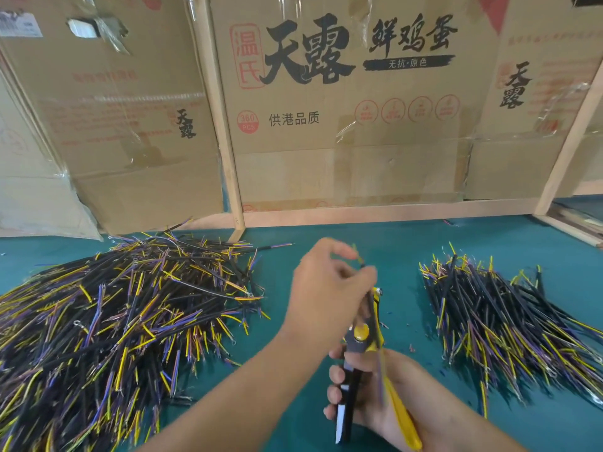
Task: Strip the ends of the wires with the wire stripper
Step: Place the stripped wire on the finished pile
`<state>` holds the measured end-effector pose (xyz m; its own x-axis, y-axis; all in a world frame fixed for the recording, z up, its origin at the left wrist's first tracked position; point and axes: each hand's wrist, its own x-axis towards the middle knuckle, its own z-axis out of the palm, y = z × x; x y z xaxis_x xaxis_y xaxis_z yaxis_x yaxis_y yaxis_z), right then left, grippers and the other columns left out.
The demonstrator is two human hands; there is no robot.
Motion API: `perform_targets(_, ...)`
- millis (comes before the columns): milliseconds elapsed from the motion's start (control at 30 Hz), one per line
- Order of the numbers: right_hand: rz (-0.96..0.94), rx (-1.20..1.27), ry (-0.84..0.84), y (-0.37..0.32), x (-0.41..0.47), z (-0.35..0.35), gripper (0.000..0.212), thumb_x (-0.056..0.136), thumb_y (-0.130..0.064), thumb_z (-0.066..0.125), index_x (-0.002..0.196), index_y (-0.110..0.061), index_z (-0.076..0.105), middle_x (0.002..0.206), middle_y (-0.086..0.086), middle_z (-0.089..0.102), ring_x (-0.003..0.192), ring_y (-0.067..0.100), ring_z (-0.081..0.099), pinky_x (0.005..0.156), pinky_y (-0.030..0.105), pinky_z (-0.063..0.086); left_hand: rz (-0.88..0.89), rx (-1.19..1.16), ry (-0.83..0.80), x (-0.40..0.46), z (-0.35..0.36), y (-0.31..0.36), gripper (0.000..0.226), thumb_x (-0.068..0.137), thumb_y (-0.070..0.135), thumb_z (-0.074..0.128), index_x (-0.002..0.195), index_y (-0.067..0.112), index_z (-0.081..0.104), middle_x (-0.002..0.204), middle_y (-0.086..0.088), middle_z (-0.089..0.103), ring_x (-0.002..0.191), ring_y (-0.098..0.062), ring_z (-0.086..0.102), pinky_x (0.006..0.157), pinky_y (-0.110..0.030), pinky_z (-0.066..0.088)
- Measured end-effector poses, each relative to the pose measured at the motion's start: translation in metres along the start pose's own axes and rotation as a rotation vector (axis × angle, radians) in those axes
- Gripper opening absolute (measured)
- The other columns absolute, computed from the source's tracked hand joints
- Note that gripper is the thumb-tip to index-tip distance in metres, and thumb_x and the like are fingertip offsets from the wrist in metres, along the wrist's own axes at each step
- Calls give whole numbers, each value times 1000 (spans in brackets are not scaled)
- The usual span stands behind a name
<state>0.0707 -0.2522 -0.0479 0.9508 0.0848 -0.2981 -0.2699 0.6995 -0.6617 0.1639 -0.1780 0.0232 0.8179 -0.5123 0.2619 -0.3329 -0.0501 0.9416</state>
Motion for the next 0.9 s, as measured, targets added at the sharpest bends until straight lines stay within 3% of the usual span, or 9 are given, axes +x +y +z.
perform_targets(100, -17, -19, 8, -2, -4, 2, 34, 60, -8, 78, 90, 3, 65, 83, 21, 53, 69, 36, 54, 70, 51, 51, -77, -54, -71, 34, 48, 21, 22, 87, 7, 66, 87, 16, 46, 47, -6, 58, 33, -17, 54, 40, -22, 46)
perform_targets(200, -34, -40, 14, -4, -7, 2, 33, 75, 3, 65, 108, 1, 60, 99, 26, 49, 89, 40, 50, 77, 53, 51, -157, -4, -253, 54, 85, 36, 29, 94, 22, 66, 77, 4, 52, 54, -11, 64, 64, -32, 72, 77, -43, 61)
perform_targets(267, -46, -58, 18, -5, -8, 2, 37, 74, 5, 66, 109, -1, 58, 98, 25, 49, 89, 39, 49, 80, 54, 50, -54, 234, -334, 57, 88, 39, 42, 97, 30, 62, 84, -10, 61, 73, -24, 70, 75, -35, 71, 80, -41, 59)
perform_targets(367, -44, -25, 40, -4, -9, 2, 31, 71, -2, 70, 101, 2, 60, 83, 21, 52, 69, 35, 54, 72, 52, 53, 171, 426, -252, 48, 57, 31, 23, 95, 25, 62, 89, 3, 66, 76, -10, 68, 70, -24, 56, 69, -34, 49)
perform_targets(467, -45, -7, 41, -2, -7, 3, 31, 68, -7, 72, 96, 4, 66, 79, 20, 53, 64, 35, 55, 65, 50, 55, 196, 539, -124, 35, -2, 4, 7, 93, 18, 59, 92, 13, 65, 87, 0, 70, 86, -21, 64, 82, -35, 52)
perform_targets(567, -69, -29, 24, 0, -7, 4, 31, 69, 2, 73, 99, 4, 67, 81, 21, 54, 66, 35, 56, 68, 52, 54, 128, 928, -9, 27, -76, -36, 16, 94, 10, 51, 105, 15, 62, 103, -5, 70, 100, -29, 63, 86, -42, 50)
perform_targets(633, -87, -25, 7, 0, -9, 5, 30, 73, -6, 73, 102, 3, 67, 83, 21, 53, 69, 35, 55, 70, 53, 54, -15, 1184, 24, 16, -122, -62, 28, 96, 8, 47, 120, 17, 58, 119, -5, 65, 114, -29, 56, 93, -42, 47)
perform_targets(733, -93, -33, 2, -1, -10, 5, 34, 73, -12, 72, 103, 3, 66, 83, 20, 53, 71, 35, 54, 72, 54, 53, -110, 1308, 56, -3, -156, -92, 35, 99, 11, 46, 132, 16, 55, 134, -3, 58, 130, -25, 46, 102, -38, 39)
perform_targets(900, -97, -53, -16, -1, -7, -3, 43, 66, -16, 83, 103, 2, 70, 84, 20, 54, 72, 36, 56, 74, 54, 54, 20, 1355, 115, -6, -149, -100, 21, 95, 15, 61, 114, 14, 71, 113, -6, 63, 114, -32, 53, 94, -45, 42)
